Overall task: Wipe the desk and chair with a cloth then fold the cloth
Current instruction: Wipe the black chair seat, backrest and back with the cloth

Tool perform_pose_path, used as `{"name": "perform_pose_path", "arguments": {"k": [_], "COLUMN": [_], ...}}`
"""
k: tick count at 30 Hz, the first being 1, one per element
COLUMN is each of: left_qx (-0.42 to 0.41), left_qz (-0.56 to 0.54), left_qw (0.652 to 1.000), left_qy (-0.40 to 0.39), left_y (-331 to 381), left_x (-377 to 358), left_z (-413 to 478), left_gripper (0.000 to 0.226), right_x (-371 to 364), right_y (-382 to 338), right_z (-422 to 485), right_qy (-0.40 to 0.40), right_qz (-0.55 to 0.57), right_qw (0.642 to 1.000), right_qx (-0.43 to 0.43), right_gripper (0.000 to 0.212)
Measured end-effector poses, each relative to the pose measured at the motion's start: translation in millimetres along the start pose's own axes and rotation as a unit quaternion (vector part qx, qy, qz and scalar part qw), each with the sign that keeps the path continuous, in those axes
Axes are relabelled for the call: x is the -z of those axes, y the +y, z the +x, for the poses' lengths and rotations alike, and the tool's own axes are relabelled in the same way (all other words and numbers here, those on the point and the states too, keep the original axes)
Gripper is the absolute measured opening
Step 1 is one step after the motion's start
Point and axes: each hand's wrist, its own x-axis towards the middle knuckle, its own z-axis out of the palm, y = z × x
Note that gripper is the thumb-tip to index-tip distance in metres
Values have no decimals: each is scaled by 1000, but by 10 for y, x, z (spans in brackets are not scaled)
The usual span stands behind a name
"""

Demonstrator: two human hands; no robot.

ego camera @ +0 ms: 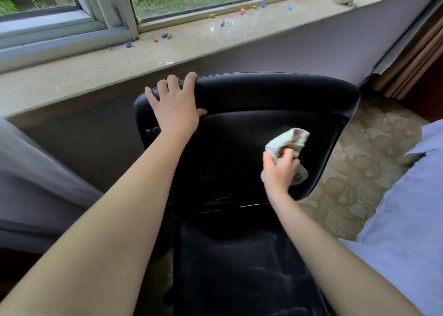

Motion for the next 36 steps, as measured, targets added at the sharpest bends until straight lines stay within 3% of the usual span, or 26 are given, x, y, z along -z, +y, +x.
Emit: {"name": "perform_pose_path", "arguments": {"k": [5, 9, 15, 18, 21, 27, 29, 33, 36], "left_qx": [6, 6, 0, -8, -12, -16, -18, -18, -16], "left_qz": [6, 15, 13, 9, 0, -2, -3, -8, -2], "left_qw": [1000, 1000, 1000, 1000, 1000, 1000, 1000, 1000, 1000], "left_qy": [1, 6, 7, 4, 3, 6, 7, 11, 6], "left_y": [10, -21, -12, 2, 37, 50, 53, 53, 48], "left_x": [-6, -34, -54, -41, -44, -53, -64, -75, -73], "left_z": [-3, 18, 31, 42, 44, 44, 40, 64, 49], "left_gripper": [70, 70, 70, 70, 70, 70, 70, 70, 71], "right_x": [-715, -1045, -669, -187, 359, 820, 696, 87, -497], "right_y": [-276, -314, -71, 191, 431, 640, 593, 231, -163], "right_z": [-788, -1332, -856, -243, 363, 791, 672, 103, -611], "right_qy": [-38, -111, -164, -82, -37, 88, 83, 39, 2], "right_qz": [-45, -60, -69, -95, -102, 24, 28, 0, 19], "right_qw": [982, 967, 950, 973, 992, 988, 988, 998, 1000], "right_qx": [179, 223, 255, 194, 63, -120, -124, -40, 12], "right_gripper": [31, 32, 29, 26, 21, 31, 34, 46, 37]}}
